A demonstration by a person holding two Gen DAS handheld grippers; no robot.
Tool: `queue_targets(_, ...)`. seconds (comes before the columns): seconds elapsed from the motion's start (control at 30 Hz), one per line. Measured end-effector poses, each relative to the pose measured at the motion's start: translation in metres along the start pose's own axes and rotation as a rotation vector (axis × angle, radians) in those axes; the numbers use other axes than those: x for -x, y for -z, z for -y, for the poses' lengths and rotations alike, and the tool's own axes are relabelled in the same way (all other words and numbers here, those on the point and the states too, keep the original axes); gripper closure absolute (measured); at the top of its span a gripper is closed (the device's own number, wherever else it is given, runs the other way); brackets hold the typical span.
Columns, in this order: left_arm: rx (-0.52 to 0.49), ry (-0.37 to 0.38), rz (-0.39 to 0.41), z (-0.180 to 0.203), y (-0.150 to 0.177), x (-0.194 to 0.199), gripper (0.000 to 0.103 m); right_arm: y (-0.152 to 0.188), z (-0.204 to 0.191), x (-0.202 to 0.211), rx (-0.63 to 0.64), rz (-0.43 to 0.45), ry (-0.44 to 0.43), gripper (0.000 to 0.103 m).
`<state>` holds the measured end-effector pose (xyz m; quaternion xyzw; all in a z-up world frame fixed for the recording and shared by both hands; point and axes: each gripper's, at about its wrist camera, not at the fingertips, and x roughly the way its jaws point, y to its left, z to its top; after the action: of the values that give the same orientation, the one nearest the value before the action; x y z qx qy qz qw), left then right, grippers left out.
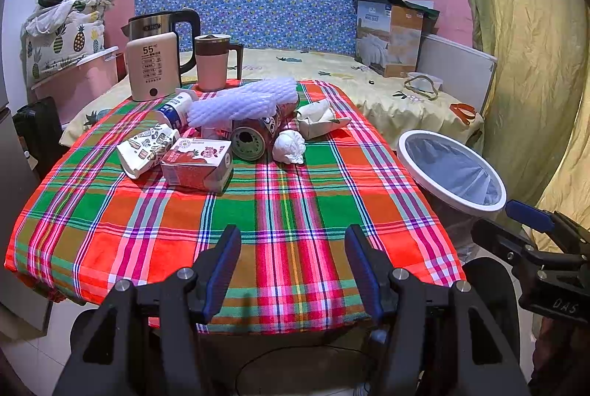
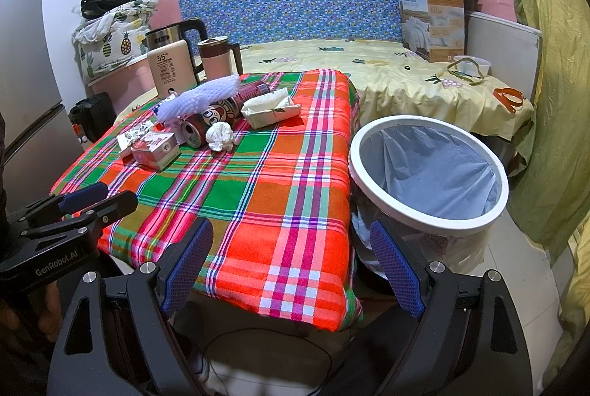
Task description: Collect trash
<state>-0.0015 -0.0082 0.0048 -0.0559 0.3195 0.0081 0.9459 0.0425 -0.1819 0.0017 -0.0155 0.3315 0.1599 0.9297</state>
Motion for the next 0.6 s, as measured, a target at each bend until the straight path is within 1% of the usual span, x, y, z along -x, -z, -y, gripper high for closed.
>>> queue_targets(0.6,-0.012,0.002,-0.006,0.0009,0.0001,-0.0034,0.043,-0.0005,0.0003,-0.0037,-0.002,-0.006,0.0,0.015)
